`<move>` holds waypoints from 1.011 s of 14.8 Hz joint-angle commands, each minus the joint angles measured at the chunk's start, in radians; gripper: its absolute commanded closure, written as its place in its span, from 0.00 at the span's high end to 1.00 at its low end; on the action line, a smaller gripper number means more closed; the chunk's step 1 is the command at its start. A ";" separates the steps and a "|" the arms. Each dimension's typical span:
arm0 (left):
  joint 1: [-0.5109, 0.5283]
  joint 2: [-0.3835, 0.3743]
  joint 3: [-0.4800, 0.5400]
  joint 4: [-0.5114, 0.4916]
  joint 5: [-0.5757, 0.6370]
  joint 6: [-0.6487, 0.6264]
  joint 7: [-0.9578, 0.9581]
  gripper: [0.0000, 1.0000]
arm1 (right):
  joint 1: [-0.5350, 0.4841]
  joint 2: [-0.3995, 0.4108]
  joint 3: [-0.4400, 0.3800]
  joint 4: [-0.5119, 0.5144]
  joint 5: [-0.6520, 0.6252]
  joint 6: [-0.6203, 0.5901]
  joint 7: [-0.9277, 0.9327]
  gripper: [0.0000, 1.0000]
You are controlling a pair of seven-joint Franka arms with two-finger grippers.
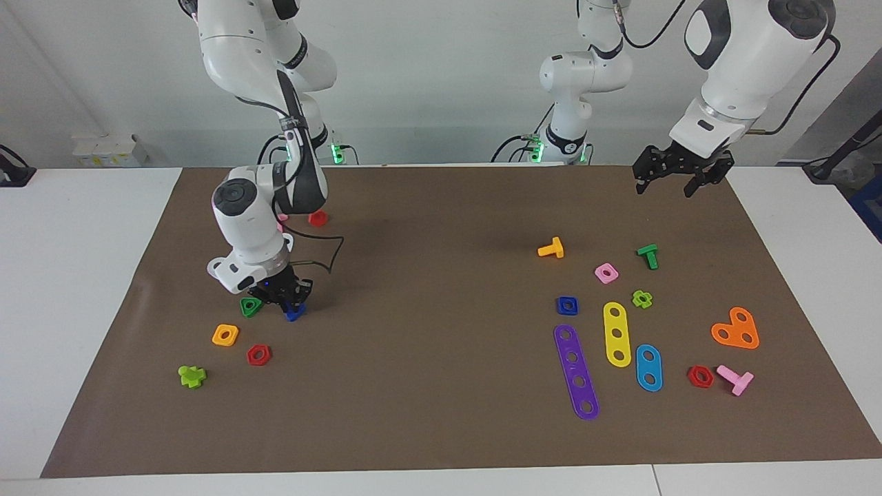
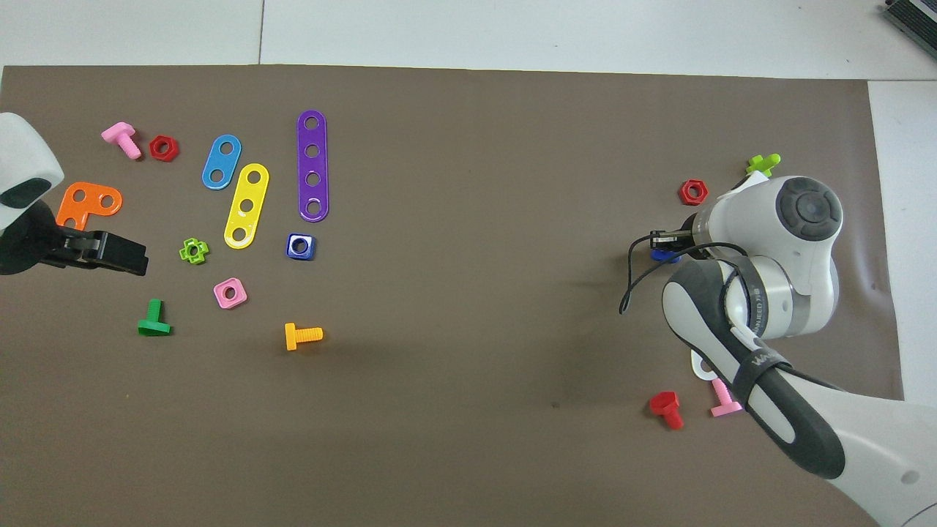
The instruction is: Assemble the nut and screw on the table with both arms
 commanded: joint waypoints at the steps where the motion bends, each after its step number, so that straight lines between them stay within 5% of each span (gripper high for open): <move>1: -0.015 -0.009 0.010 -0.021 -0.013 0.025 -0.033 0.95 | 0.006 -0.038 0.015 0.004 0.029 -0.024 0.022 0.00; 7: -0.107 0.109 0.010 -0.029 -0.013 0.154 -0.188 0.89 | 0.188 -0.030 0.023 0.113 0.039 -0.087 0.332 0.00; 12: -0.148 0.175 0.010 -0.202 -0.015 0.459 -0.273 0.82 | 0.354 0.005 0.023 0.199 0.039 -0.088 0.557 0.00; 15: -0.162 0.253 0.010 -0.204 -0.015 0.559 -0.306 0.82 | 0.429 0.034 0.023 0.243 0.036 -0.091 0.653 0.00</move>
